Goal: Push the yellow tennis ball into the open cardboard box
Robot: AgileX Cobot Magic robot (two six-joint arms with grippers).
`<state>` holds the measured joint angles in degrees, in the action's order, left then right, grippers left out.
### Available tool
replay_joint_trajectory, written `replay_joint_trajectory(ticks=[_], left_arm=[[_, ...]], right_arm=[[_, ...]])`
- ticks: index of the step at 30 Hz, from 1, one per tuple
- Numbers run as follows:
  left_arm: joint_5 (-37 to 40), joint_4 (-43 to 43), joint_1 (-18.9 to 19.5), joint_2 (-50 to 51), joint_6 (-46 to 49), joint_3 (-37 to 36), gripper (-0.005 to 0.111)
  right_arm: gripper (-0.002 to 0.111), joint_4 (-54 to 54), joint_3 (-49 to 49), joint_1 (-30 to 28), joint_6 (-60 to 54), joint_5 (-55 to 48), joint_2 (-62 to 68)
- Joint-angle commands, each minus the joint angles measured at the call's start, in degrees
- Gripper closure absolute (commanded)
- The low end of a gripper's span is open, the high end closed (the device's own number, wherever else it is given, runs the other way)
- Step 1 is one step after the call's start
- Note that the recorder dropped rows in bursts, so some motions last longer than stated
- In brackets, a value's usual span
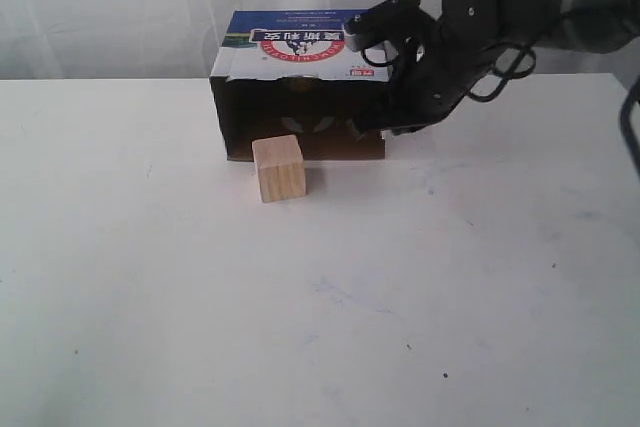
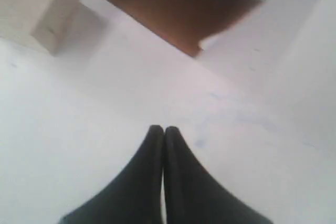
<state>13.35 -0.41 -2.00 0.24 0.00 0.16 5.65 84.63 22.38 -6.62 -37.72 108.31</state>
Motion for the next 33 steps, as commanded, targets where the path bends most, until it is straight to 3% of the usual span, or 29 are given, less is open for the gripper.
replay_joint_trajectory(ticks=[1, 3, 6, 7, 10, 13, 17, 23, 33], left_arm=[[0.0, -0.4, -0.4, -0.2, 0.0, -0.2, 0.107], [0.0, -0.4, -0.4, -0.2, 0.0, -0.2, 0.107], [0.0, -0.4, -0.4, -0.2, 0.0, -0.2, 0.107], [0.0, -0.4, -0.4, -0.2, 0.0, -0.2, 0.107], [0.0, -0.4, -0.4, -0.2, 0.0, -0.2, 0.107], [0.0, -0.4, -0.4, -0.2, 0.0, -0.2, 0.107], [0.0, -0.4, -0.4, -0.2, 0.0, -0.2, 0.107], [0.0, -0.4, -0.4, -0.2, 0.0, -0.2, 0.107], [0.0, -0.4, -0.4, -0.2, 0.0, -0.2, 0.107]], right_arm=[[0.108, 29.9, -1.3, -7.4, 22.7, -16.7, -3.2], [0.108, 32.3, -2.7, -11.5, 29.0, -23.5, -7.1], [0.108, 31.8, -9.7, -13.3, 32.6, -19.5, -21.3], [0.108, 31.8, -11.8, -13.3, 34.5, -16.3, -25.2], [0.108, 32.5, -25.6, -13.3, 39.8, 9.1, -46.3], [0.108, 32.7, -35.4, -13.3, 39.7, 21.9, -60.2], [0.108, 32.2, -48.1, -13.3, 40.5, 22.6, -72.2], [0.108, 31.2, -66.7, -13.3, 57.5, 34.8, -86.1], [0.108, 32.5, -67.4, -13.3, 54.1, 27.8, -91.3]])
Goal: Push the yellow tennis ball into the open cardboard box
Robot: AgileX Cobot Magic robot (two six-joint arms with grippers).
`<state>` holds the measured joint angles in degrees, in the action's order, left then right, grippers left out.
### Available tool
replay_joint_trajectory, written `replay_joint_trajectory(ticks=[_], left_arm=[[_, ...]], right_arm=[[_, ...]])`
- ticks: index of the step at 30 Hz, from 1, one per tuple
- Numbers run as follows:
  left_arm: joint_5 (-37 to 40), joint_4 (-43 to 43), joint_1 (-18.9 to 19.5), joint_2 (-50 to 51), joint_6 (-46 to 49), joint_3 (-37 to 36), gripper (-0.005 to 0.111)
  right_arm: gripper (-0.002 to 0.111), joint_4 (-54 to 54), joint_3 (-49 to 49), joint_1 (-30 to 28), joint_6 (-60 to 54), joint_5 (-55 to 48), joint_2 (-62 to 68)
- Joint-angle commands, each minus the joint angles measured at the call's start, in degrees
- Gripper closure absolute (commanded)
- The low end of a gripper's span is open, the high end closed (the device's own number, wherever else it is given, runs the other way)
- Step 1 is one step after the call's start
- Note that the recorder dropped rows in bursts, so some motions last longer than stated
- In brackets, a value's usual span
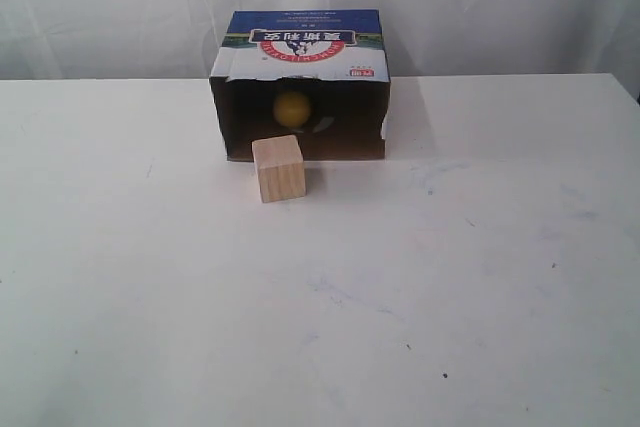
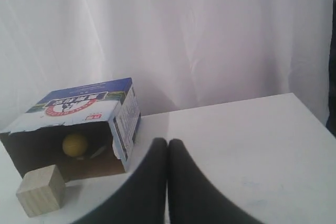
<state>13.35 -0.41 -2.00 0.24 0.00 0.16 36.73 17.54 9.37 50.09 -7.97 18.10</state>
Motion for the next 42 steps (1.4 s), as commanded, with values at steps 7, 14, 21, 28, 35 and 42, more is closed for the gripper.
replay_joint_trajectory(ticks=[7, 14, 21, 28, 35, 42], left_arm=[[0.0, -0.4, -0.4, -0.2, 0.0, -0.2, 0.107], [-0.1, -0.4, -0.5, -0.2, 0.0, -0.2, 0.107], [-0.1, -0.4, -0.5, -0.2, 0.0, -0.2, 0.107], [-0.1, -0.4, -0.5, -0.2, 0.0, -0.2, 0.107], [-0.1, -0.4, -0.5, -0.2, 0.0, -0.2, 0.107], [-0.1, -0.4, -0.5, -0.2, 0.0, -0.2, 0.107]], right_arm=[[0.108, 4.0, -7.3, -12.5, -12.5, -0.3, -18.1], [0.108, -6.4, -16.2, -12.9, -16.1, 6.7, -18.1], [0.108, -38.7, -17.5, -13.6, -57.5, 0.1, -18.1], [0.108, -37.1, -17.5, -14.5, -53.0, -11.2, -18.1], [0.108, -37.1, -17.5, -14.5, -53.0, -11.2, -18.1], [0.108, -36.7, -17.5, -14.5, -52.8, -11.2, -18.1]])
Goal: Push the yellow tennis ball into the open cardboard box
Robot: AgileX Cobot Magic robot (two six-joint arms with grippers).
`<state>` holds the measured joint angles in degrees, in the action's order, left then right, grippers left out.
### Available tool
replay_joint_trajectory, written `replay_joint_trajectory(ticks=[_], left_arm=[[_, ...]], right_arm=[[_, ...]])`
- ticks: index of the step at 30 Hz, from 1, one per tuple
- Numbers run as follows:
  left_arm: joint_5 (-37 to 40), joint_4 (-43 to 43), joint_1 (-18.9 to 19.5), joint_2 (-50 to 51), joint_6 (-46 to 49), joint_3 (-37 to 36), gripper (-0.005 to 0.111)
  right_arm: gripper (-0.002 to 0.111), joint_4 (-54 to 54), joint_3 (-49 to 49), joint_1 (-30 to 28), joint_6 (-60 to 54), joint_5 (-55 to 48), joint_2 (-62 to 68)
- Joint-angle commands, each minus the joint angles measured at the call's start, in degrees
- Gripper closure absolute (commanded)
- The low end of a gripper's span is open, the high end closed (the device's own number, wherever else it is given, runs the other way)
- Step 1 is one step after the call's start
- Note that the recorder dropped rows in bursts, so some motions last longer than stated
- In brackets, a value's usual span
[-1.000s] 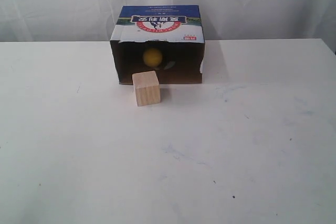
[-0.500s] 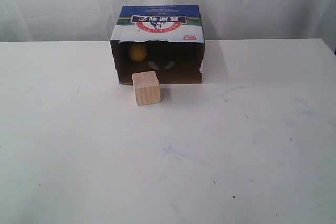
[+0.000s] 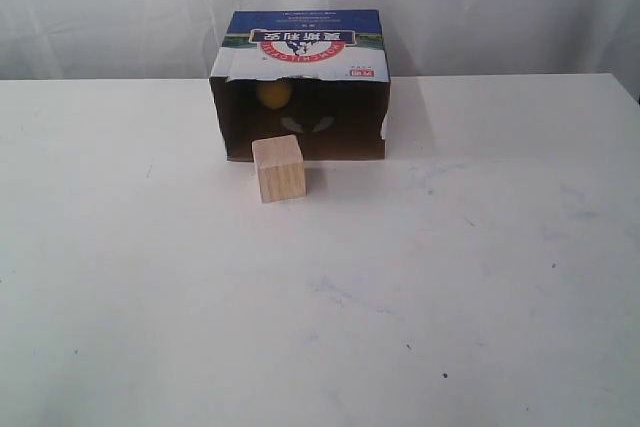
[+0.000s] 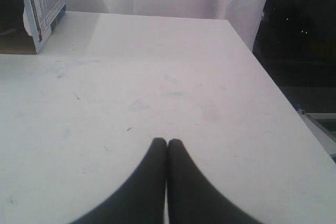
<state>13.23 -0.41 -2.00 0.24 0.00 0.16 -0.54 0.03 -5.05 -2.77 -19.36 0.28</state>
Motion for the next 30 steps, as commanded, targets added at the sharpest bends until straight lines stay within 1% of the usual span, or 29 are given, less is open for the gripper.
replay_joint_trajectory(ticks=[1, 9, 17, 30], left_arm=[[0.0, -0.4, -0.5, -0.2, 0.0, -0.2, 0.107], [0.1, -0.4, -0.5, -0.2, 0.0, -0.2, 0.107], [0.0, -0.4, 1.9, -0.2, 0.0, -0.2, 0.107], [0.0, -0.4, 1.9, -0.2, 0.0, -0.2, 0.107]], right_arm=[[0.108, 0.5, 0.0, -0.1, 0.0, 0.1, -0.3], [0.108, 0.5, 0.0, -0.1, 0.0, 0.1, -0.3], [0.108, 0.5, 0.0, -0.1, 0.0, 0.1, -0.3], [0.108, 0.5, 0.0, -0.1, 0.0, 0.1, -0.3]])
